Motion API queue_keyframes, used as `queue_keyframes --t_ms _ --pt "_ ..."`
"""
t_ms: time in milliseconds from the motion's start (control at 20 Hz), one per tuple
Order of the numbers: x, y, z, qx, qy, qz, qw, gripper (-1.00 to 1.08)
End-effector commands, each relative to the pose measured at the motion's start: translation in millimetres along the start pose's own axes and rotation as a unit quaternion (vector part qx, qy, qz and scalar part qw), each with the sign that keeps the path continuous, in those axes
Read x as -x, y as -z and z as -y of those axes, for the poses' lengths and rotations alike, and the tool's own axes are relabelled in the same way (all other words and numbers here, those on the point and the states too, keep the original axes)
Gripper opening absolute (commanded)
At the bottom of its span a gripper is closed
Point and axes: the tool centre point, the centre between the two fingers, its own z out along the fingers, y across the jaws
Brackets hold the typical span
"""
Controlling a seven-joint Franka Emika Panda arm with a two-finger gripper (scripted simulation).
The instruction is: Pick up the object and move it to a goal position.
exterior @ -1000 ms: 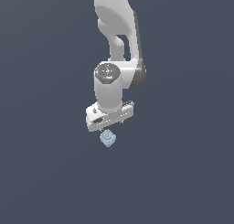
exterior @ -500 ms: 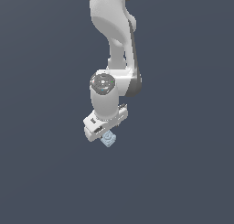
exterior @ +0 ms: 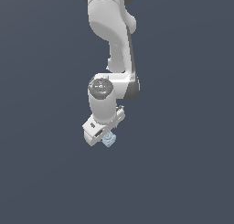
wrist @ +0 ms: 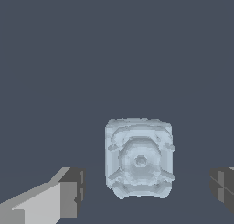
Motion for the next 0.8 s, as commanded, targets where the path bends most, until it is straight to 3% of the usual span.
queue_keyframes --t_ms 0,300,750 --pt "0 -1 -1 0.0 0.005 0.0 1.0 1.0" --pt "0 -7 0 0.0 0.004 0.0 1.0 1.0" --pt "1 -47 0 0.0 0.006 0.0 1.0 1.0"
